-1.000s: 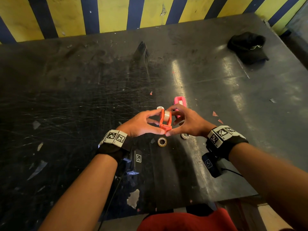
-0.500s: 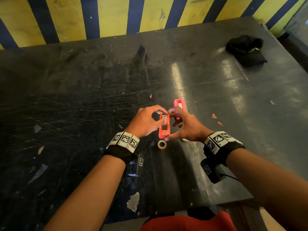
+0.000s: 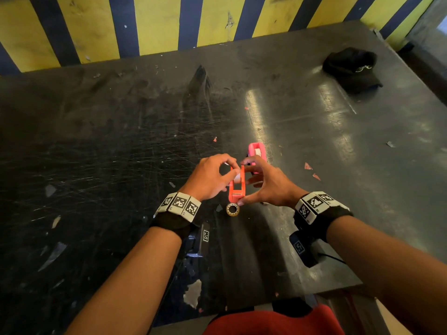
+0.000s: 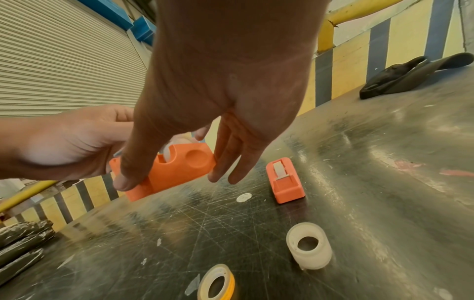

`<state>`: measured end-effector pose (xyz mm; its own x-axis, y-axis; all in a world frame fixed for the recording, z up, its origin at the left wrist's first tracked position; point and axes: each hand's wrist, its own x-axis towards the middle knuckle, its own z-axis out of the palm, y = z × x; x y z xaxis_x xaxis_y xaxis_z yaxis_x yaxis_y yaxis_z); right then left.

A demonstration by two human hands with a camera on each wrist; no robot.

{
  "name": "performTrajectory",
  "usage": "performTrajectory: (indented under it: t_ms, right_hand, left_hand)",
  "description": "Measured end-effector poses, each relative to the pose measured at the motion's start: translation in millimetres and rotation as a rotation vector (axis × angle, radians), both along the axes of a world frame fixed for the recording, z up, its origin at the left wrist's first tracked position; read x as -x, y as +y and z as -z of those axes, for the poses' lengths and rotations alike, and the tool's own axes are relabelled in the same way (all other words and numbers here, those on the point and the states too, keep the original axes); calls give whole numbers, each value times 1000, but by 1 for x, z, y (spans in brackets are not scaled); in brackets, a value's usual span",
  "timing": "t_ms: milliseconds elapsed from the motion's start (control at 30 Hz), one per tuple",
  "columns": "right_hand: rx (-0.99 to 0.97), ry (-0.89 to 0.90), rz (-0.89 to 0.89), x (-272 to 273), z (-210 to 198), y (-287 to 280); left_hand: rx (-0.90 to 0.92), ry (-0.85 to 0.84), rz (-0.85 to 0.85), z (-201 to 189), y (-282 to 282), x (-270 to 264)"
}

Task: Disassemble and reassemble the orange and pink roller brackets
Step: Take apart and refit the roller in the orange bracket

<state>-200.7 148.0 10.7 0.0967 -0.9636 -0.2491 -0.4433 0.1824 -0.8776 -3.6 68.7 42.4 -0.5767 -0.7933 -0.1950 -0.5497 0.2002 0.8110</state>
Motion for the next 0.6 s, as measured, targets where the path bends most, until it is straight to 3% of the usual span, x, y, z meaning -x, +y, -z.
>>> performTrajectory:
  t_ms: [233, 600]
  right_hand:
    - [-26, 7, 22, 6, 5, 2]
    - [-159, -117, 62, 7, 2, 0]
  left_hand:
    - [-216, 62, 121, -7, 6, -7]
    - [-192, 96, 170, -10, 18, -13]
